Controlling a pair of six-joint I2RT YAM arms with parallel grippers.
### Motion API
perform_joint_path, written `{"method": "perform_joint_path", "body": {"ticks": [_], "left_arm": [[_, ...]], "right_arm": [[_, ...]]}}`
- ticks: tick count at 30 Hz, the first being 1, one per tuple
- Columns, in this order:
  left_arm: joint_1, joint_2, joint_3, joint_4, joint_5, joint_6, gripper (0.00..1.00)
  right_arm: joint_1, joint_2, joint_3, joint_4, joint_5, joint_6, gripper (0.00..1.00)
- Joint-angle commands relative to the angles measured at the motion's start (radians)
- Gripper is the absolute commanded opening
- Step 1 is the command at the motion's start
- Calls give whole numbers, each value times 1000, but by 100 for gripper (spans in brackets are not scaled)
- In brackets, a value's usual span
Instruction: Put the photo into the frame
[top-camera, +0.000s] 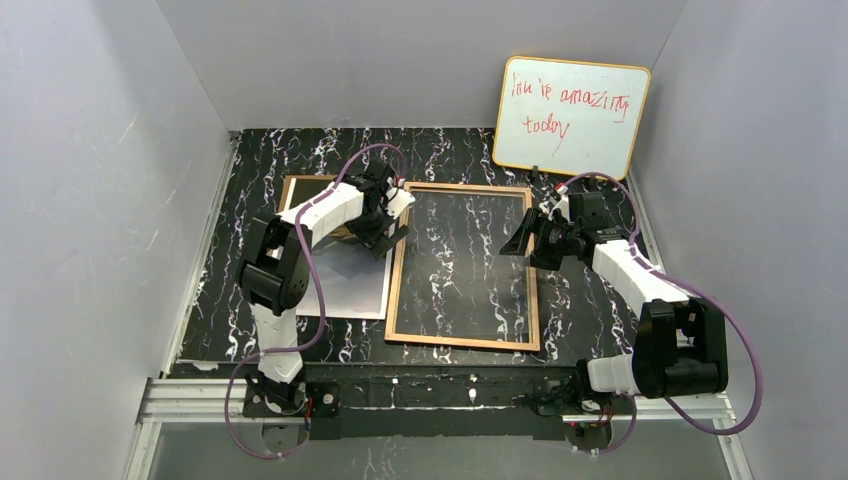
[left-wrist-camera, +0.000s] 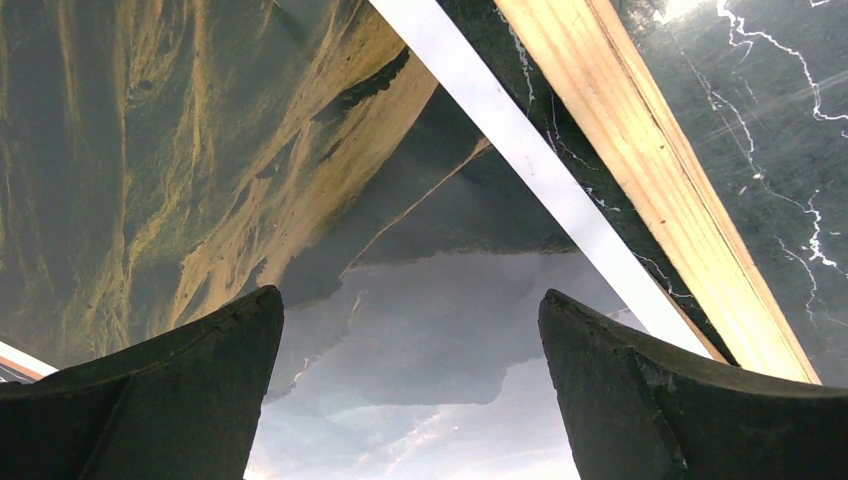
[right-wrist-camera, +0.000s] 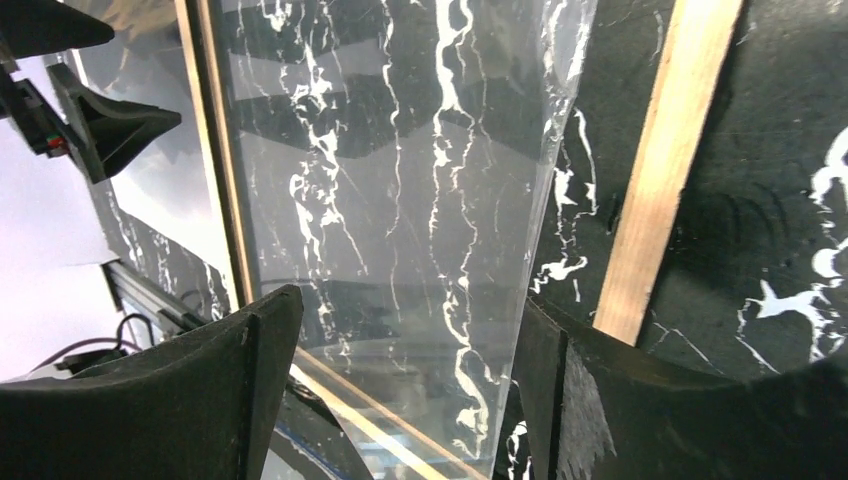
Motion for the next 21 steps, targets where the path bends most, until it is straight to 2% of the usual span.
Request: {"method": "perform_joint_path", "body": {"ticks": [1,12,21], "left_arm": [[-4,-22,-5,-11,2,-2,98],[-4,-24,0,-12,-1,-1,98],[-4,-20,-3,-11,1,-4,98]], "right_arm": [[-2,6,67,-49,88,-32,84],[-3,72,120,-108,162,-53,89],[-2,93,127,-110,154,-54,90]]}}
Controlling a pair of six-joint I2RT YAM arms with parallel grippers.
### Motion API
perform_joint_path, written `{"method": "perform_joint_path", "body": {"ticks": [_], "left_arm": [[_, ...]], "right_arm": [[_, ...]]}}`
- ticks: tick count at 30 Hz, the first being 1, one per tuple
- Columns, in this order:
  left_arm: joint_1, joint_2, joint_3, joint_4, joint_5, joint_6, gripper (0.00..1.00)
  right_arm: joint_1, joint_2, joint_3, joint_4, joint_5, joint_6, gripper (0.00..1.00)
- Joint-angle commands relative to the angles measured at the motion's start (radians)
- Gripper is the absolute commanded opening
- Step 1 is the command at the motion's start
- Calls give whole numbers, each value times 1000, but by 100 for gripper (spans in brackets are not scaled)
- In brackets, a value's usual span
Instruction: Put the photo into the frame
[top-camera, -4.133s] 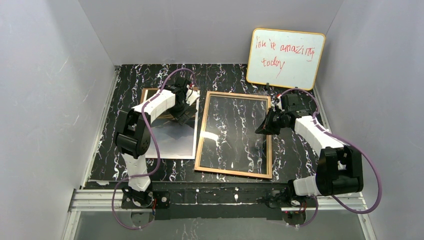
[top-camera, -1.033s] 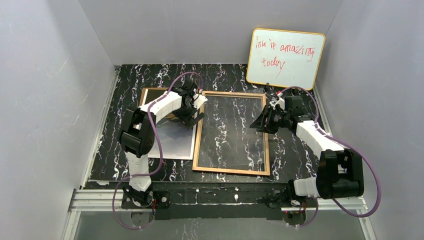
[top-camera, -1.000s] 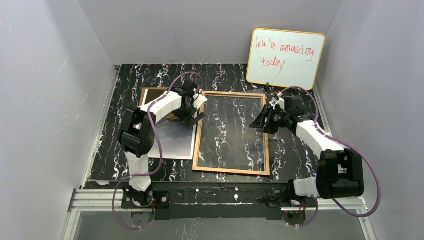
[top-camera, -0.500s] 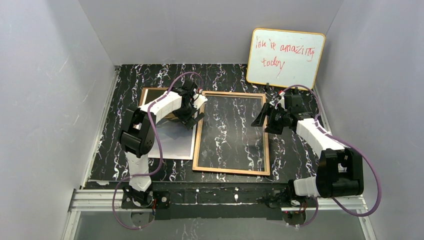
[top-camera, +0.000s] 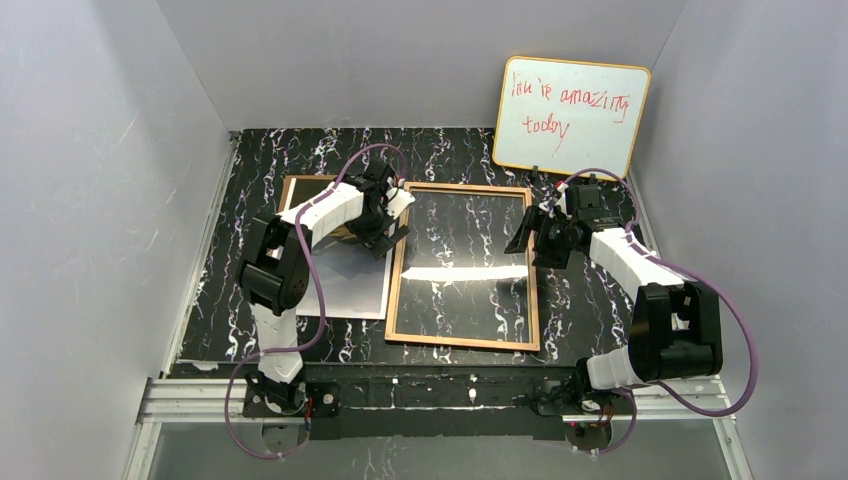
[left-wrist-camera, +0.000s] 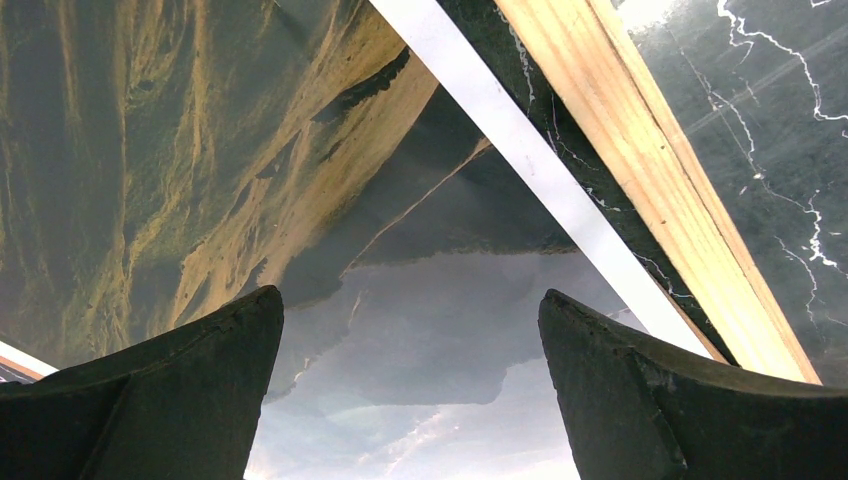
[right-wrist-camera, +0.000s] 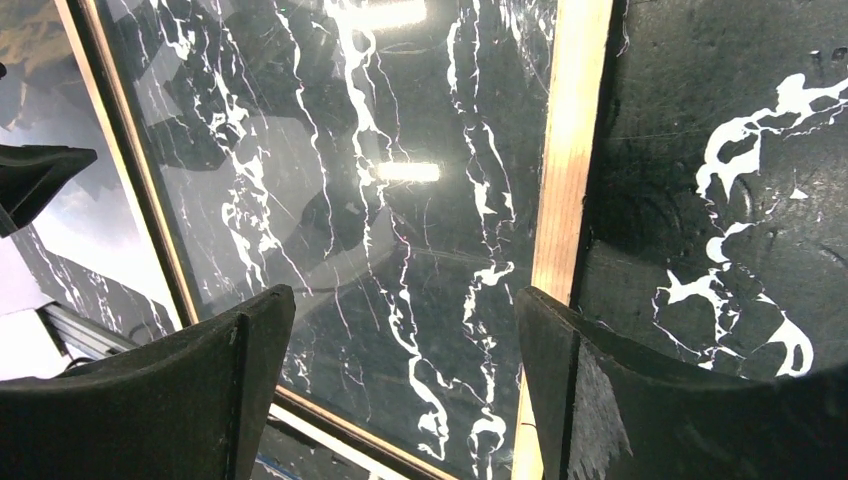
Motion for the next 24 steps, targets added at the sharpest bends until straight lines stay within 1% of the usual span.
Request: {"method": "perform_joint_path", "body": {"ticks": [1,7,11,13,14,18,24], "left_arm": [[-4,-22,-4,-11,1,-4,98],[-4,-28,1,-12,18,-10,98],[-15,-12,36,-12,35,-36,98],[-29,1,58,-11,33,-43,98],[-35,9,69,-12,27,-46,98],[-52,33,107,-15,19,-53,98],[-66,73,136,-15,-1,-52,98]], "right_arm": [[-2,9,43,-8,10,-14,90],[-2,-19,61,-21,29,-1,90],[-3,-53,70,-48,72,19,90],[-2,-77,62,-50,99,29,91],[-2,-88,55,-51,112,38,93],[-2,-135,21,-49,113,62,96],[-3,-169,-2,-54,96,93,96]]}}
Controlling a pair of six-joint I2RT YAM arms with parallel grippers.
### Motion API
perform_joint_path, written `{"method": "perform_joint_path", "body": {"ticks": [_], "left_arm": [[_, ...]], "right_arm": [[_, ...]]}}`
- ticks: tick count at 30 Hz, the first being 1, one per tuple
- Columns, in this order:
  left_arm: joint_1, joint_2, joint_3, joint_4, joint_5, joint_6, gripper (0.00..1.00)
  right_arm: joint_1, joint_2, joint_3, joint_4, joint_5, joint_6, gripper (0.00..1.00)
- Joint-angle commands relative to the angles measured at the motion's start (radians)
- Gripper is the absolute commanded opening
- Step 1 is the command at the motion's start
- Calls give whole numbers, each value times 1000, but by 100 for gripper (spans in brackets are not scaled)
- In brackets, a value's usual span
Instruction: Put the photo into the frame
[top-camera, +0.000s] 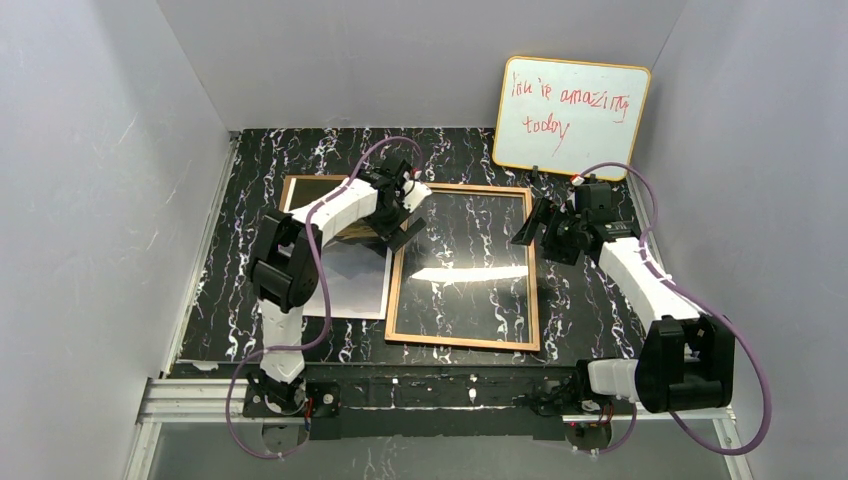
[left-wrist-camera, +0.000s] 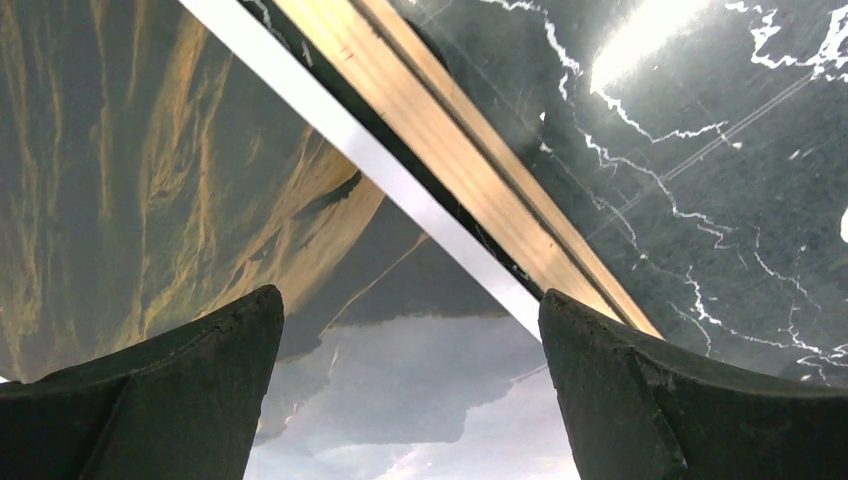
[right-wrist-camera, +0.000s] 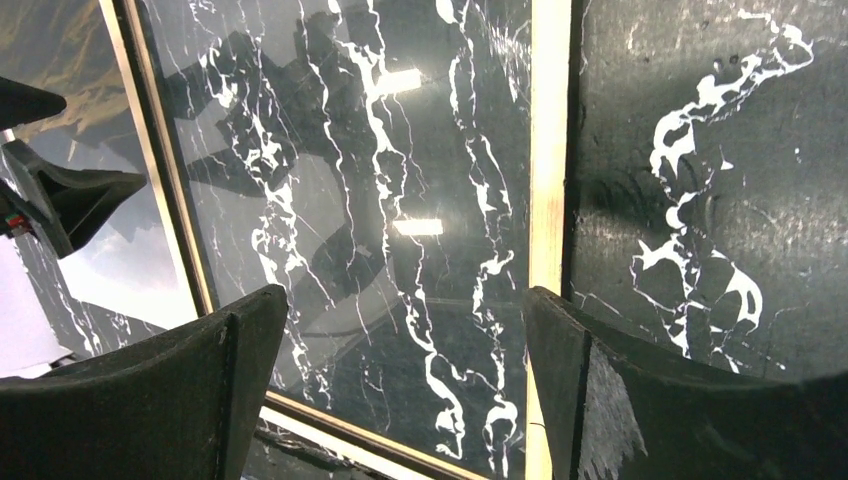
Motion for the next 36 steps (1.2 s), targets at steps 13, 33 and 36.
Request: {"method": "perform_joint_path", "body": {"ticks": [13,33,36], "left_arm": [[15,-28,88,-50,-41,29,98],[595,-79,-123,77,-135,145,98],[635,-75,-158,96,-139,154,98]], "right_arm": [[68,-72,106,-20,2,133,95],[800,947,1081,-22,313,286,90],[816,1049,1197,-81,339,285,89]]}}
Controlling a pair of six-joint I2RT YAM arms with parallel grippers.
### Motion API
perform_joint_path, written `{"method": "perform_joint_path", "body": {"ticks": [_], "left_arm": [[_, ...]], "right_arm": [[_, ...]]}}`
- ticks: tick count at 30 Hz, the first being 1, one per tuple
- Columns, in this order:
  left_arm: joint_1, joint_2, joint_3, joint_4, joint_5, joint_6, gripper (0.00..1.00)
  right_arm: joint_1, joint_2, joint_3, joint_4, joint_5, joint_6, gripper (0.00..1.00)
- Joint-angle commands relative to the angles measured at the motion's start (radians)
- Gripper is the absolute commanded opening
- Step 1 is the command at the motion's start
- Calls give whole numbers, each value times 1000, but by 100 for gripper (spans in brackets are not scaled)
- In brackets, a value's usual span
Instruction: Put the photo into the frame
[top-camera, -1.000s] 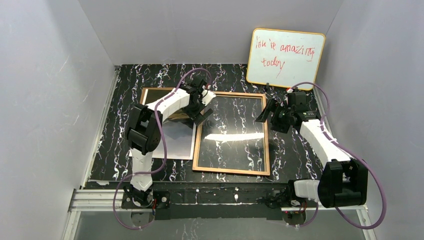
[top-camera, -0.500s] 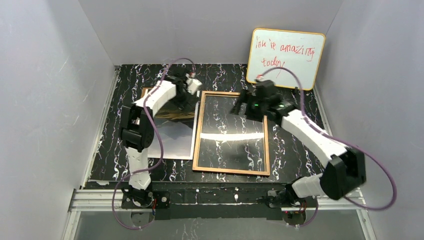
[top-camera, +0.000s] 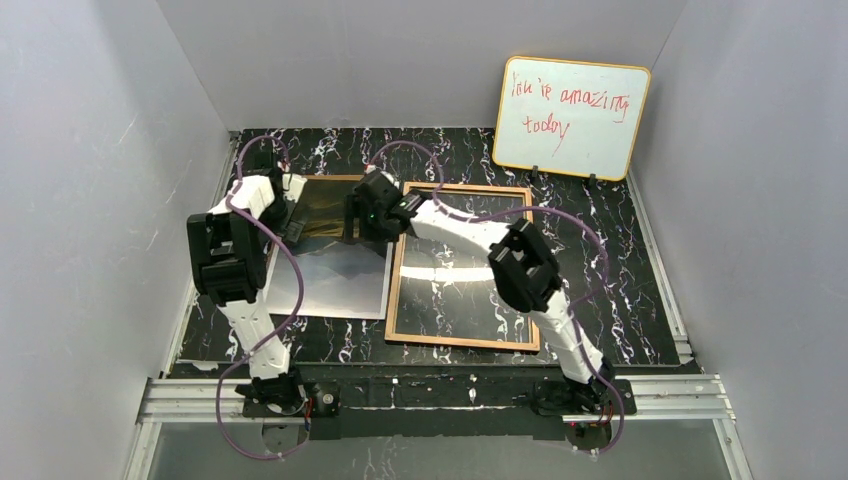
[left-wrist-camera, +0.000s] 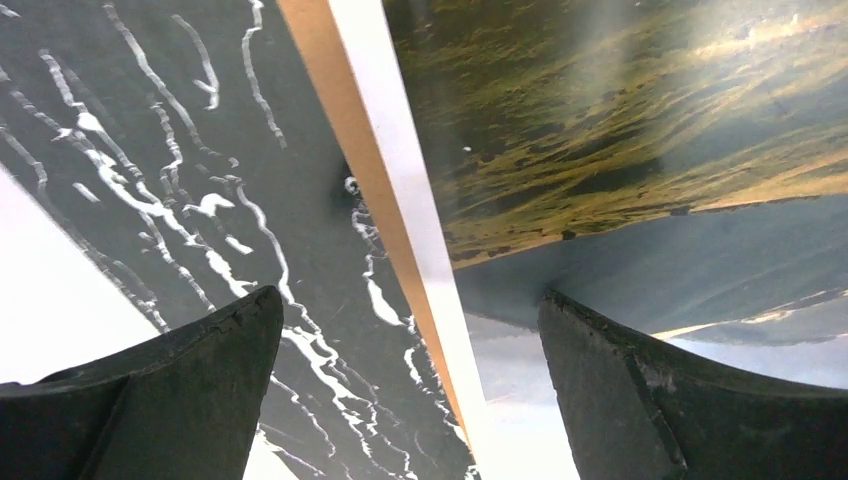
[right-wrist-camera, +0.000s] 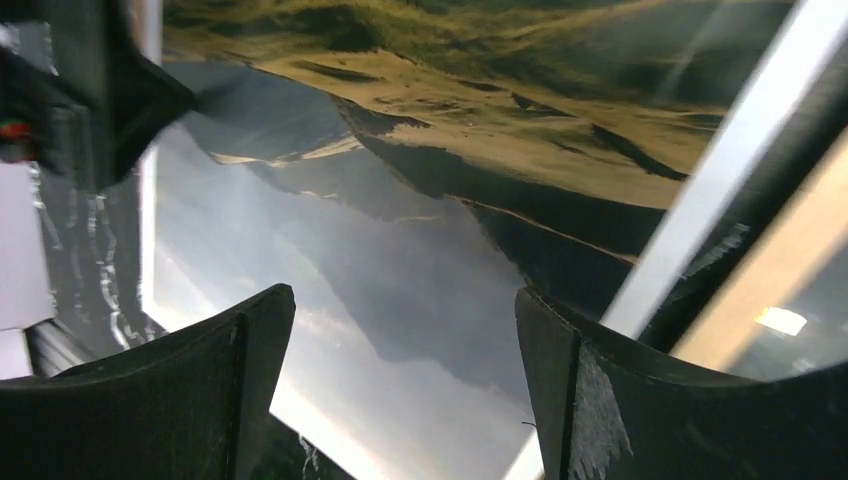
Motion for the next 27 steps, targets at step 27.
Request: {"method": "perform_joint_path", "body": {"ticks": [27], "left_arm": [[103,-28,-80,62,-1,45,98]], "right_arm": [[-12,31,-89,-97,102,63,86]]}}
